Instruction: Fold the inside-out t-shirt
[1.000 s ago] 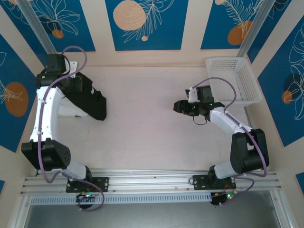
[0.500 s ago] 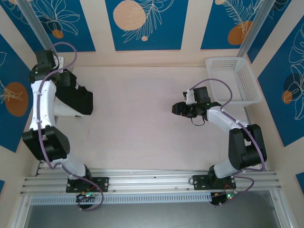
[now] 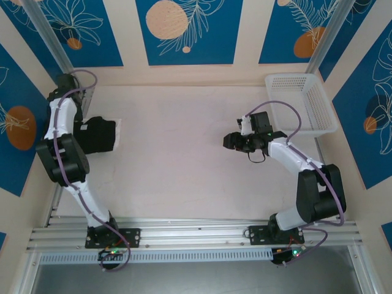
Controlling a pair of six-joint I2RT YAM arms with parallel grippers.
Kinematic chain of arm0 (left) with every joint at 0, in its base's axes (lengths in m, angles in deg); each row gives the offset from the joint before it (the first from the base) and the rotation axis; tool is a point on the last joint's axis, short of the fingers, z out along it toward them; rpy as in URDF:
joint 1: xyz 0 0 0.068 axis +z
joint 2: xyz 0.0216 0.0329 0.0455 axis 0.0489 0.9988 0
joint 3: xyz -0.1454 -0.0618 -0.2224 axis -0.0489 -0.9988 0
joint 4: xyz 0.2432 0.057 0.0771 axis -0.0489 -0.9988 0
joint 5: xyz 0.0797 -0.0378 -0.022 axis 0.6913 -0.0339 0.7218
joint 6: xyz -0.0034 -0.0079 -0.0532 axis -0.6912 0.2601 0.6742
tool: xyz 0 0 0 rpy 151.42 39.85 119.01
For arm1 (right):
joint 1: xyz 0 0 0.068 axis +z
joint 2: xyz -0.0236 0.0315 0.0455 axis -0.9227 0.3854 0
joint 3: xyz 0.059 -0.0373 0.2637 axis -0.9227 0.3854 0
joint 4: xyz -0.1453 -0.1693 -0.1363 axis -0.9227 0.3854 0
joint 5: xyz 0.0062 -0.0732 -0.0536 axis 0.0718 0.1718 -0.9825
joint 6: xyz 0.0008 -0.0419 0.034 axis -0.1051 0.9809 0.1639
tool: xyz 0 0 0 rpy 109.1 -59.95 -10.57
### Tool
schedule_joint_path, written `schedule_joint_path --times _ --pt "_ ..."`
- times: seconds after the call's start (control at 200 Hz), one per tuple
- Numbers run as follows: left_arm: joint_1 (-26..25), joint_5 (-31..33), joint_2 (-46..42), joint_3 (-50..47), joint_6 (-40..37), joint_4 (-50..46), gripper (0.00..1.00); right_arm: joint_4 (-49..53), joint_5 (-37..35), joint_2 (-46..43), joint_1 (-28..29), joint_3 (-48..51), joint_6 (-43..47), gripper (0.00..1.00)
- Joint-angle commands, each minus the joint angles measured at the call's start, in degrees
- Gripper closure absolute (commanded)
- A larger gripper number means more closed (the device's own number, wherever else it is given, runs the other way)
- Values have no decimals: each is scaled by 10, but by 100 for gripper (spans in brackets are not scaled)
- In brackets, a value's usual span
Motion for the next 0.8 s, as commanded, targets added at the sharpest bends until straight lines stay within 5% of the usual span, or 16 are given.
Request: schedule_joint_path --times 0.0,0.125,0.29,0.37,0.515,0.61,0.69,0.795 --pt "3 -11 -75 15 50 -28 21 35 -45 -43 4 -3 16 48" --pt "2 -152 -175 -57 123 -8 15 58 -119 -95 4 17 25 43" --pt "-7 -366 -350 -263 251 146 9 84 -218 -186 7 45 39 30" --pt "-23 -398 -426 -365 305 218 9 92 -258 -224 3 59 41 23" --pt "-70 -370 -526 -538 344 311 8 76 -338 -271 2 95 22 17" --pt "-103 -286 -557 -633 327 360 3 32 -401 -272 -1 125 27 14" --pt "-128 -214 -561 -692 310 401 0 -23 -443 -254 -3 151 51 0" --pt "-169 -119 -552 -745 265 462 0 -116 -485 -225 -6 188 98 1"
